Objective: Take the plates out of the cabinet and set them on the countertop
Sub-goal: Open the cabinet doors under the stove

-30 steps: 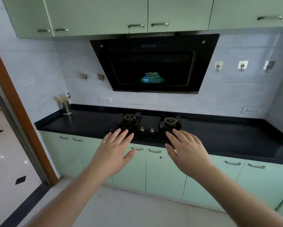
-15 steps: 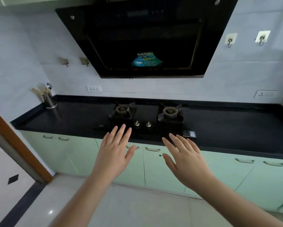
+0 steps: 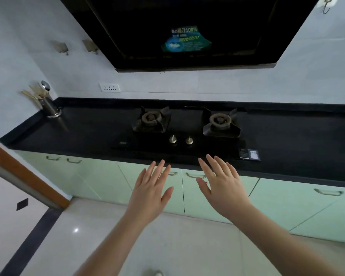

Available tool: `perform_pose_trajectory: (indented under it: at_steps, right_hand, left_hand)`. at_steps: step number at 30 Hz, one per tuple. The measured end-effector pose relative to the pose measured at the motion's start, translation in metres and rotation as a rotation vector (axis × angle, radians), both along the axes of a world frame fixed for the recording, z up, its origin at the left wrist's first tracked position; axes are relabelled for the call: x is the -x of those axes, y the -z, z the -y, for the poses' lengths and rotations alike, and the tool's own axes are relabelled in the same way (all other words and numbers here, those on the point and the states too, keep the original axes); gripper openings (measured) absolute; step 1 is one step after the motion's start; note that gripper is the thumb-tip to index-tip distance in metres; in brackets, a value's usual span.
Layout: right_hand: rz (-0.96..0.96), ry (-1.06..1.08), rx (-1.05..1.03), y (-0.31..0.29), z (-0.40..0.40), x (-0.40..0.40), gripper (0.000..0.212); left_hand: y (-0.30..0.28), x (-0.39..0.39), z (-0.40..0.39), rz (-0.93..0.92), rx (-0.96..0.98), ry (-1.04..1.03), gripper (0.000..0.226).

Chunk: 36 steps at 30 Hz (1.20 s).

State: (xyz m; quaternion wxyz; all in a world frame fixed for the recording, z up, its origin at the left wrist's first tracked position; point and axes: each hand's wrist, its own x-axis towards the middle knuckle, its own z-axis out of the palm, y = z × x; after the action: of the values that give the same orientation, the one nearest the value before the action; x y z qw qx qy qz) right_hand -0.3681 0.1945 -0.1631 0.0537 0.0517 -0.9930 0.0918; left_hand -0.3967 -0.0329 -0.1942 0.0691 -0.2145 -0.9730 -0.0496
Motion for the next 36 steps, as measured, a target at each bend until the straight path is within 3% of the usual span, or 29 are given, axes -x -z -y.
perform_pose_trajectory:
  at_steps: [11, 19, 26, 36]
  right_hand:
    - [0.147, 0.101, 0.029, 0.088, 0.077, 0.080, 0.071]
    - [0.286, 0.136, 0.023, 0.150, 0.076, 0.108, 0.072]
    - [0.467, 0.078, 0.006, 0.205, 0.060, 0.146, 0.070]
    - [0.598, 0.176, 0.012, 0.263, 0.046, 0.193, 0.073]
  left_hand:
    - [0.088, 0.091, 0.055, 0.115, 0.021, 0.154, 0.062]
    - [0.135, 0.141, 0.042, 0.274, 0.061, 0.258, 0.061]
    - [0.185, 0.167, 0.022, 0.371, 0.107, 0.222, 0.065]
    - [0.260, 0.209, -0.014, 0.511, 0.256, 0.126, 0.068]
